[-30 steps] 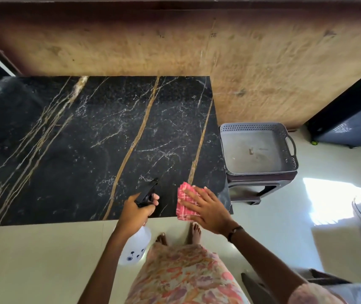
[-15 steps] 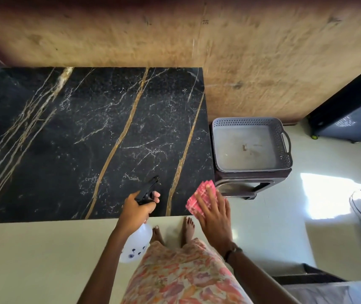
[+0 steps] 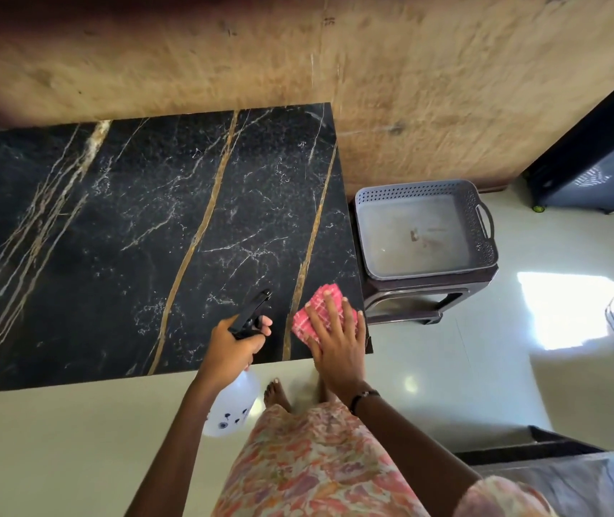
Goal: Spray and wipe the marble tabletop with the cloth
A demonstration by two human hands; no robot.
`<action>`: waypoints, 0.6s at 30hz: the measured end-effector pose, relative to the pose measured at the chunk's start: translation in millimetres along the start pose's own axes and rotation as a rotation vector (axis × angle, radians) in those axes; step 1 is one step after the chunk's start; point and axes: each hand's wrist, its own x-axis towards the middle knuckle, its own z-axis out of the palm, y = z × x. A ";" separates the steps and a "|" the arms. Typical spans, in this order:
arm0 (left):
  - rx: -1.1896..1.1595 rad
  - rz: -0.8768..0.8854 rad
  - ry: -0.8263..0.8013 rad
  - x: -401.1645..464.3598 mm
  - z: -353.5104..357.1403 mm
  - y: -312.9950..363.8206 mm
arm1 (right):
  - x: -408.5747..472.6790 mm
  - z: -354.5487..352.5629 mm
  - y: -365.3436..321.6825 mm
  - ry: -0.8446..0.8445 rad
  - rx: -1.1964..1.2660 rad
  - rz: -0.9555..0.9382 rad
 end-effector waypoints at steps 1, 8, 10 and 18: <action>-0.004 -0.002 0.001 -0.1 -0.5 -0.4 | -11.6 3.5 4.8 -0.002 -0.024 -0.087; -0.011 0.011 -0.003 -2.5 -1.9 -3.2 | -36.7 3.8 31.6 0.131 0.112 0.151; -0.009 0.013 0.003 -2.3 -1.8 -5.1 | -22.3 -3.7 24.0 0.174 0.275 0.314; -0.004 -0.015 0.001 2.2 3.6 -12.9 | -8.3 -24.7 32.1 0.027 0.795 0.671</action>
